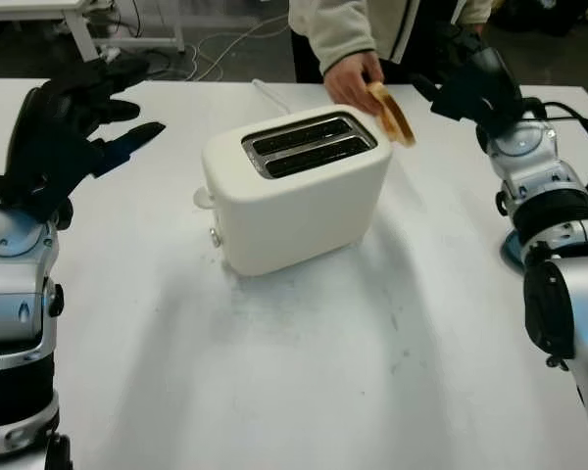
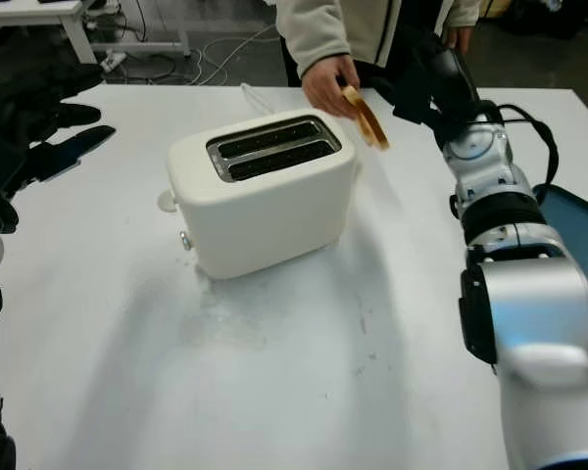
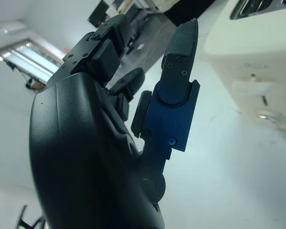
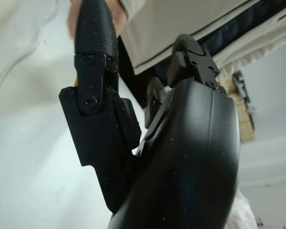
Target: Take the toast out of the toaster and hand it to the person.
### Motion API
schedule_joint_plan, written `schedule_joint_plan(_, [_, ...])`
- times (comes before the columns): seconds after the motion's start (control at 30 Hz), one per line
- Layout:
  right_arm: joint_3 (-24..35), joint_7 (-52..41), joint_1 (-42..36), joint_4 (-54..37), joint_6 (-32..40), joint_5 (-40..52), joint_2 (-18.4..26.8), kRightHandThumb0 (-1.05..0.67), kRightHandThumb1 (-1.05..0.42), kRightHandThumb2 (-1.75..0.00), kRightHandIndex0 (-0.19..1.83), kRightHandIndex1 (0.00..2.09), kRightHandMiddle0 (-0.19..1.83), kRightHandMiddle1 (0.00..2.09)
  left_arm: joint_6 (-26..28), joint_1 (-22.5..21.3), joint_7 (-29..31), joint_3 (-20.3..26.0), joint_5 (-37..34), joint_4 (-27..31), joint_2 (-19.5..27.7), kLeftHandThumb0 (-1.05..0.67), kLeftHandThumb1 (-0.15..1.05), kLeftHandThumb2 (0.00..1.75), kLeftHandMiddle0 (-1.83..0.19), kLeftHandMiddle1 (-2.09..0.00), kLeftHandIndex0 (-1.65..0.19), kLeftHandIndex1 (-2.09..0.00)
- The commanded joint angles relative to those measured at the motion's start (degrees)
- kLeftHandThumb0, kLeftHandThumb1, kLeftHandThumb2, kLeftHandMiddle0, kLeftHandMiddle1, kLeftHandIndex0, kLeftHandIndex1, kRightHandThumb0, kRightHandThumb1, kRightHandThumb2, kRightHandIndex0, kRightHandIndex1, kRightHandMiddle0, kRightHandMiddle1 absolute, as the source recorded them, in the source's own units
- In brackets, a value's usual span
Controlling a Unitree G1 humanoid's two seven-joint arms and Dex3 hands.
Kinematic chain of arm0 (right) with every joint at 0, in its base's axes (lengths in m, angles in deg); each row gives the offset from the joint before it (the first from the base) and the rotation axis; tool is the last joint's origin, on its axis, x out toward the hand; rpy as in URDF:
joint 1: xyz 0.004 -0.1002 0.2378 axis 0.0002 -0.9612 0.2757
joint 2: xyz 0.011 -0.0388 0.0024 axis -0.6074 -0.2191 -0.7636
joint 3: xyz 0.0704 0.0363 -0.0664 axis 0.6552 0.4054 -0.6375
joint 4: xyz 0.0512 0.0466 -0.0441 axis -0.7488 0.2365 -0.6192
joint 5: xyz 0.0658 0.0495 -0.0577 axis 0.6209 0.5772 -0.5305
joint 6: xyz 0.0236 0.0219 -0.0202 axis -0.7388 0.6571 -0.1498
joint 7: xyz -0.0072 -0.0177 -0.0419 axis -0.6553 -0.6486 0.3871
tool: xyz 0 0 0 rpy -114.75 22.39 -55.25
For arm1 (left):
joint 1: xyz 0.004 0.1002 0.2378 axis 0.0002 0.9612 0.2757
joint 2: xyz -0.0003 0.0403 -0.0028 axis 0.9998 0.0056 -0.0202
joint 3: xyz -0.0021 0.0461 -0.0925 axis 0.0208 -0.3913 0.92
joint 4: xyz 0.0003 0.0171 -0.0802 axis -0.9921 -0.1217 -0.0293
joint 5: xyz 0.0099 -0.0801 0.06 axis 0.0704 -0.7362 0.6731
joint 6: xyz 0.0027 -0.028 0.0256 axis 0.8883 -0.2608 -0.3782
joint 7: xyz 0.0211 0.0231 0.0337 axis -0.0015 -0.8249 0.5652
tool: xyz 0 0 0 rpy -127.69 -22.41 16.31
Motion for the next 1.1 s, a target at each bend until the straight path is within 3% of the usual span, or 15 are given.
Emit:
schedule_joint_plan(0.0, [2.1,-2.0,-7.1,-7.7,-3.9,3.9,0.0,-0.9,-0.92,-0.24,0.0,0.0,0.0,0.0,-0.6,2.8,-1.2,1.6,-1.7,2.6,-2.0,-0.55,0.92,0.05,-0.32,-0.72,-0.57,-0.09])
schedule_joint_plan(0.13, [5.2,-3.7,-21.0,-25.2,-4.3,11.0,-3.4,-0.88,-0.92,-0.23,0.0,0.0,0.0,0.0,-1.7,7.6,-2.6,2.8,-3.8,5.9,-5.7,-0.55,0.92,0.05,-0.31,-0.68,-0.54,-0.07])
schedule_joint_plan(0.27, [4.6,-1.3,-35.3,-43.6,1.1,11.5,-7.9,-0.86,-0.92,-0.49,0.0,0.0,0.0,0.0,0.2,13.0,-4.4,2.4,-5.9,10.3,-10.5,-0.53,0.92,0.07,-0.29,-0.6,-0.51,-0.04])
schedule_joint_plan(0.5, [1.5,4.0,-52.7,-62.6,7.2,9.8,-17.7,-0.79,-0.92,-0.64,0.01,0.01,0.02,0.01,-1.6,22.1,-9.4,-3.1,-2.9,13.1,-16.9,-0.51,0.92,0.19,-0.31,-0.46,-0.47,-0.01])
schedule_joint_plan(0.6, [-0.7,4.9,-58.4,-70.0,11.5,9.9,-21.3,-0.84,-0.92,-0.71,0.0,0.0,0.01,0.0,-6.0,25.6,-11.4,-5.8,-0.2,11.9,-18.6,-0.5,0.92,0.23,-0.34,-0.38,-0.46,0.0])
schedule_joint_plan(0.67, [-1.6,4.3,-60.8,-70.8,11.9,11.1,-22.8,-0.84,-0.92,-0.72,0.0,0.0,0.0,0.0,-10.3,27.5,-13.0,-7.5,2.3,10.0,-19.5,-0.5,0.92,0.25,-0.35,-0.35,-0.45,0.0])
schedule_joint_plan(0.73, [-1.6,3.1,-61.2,-66.3,7.5,12.4,-23.6,-0.81,-0.92,-0.71,0.0,0.0,0.0,0.0,-14.1,29.1,-14.2,-8.8,3.5,8.0,-20.8,-0.5,0.92,0.26,-0.36,-0.31,-0.44,0.0])
schedule_joint_plan(0.87, [-1.7,2.0,-61.9,-61.7,3.5,12.5,-24.0,-0.79,-0.92,-0.71,0.0,0.0,0.01,0.0,-22.1,31.7,-14.9,-10.9,2.7,3.3,-23.8,-0.46,0.92,0.26,-0.3,-0.24,-0.37,0.0])
schedule_joint_plan(1.07, [-1.2,2.8,-61.8,-59.2,0.8,12.0,-25.0,-0.78,-0.92,-0.73,0.02,0.01,0.04,0.01,-31.4,33.4,-16.1,-14.4,2.8,-3.9,-28.0,-0.53,0.92,0.3,-0.27,-0.19,-0.31,0.0])
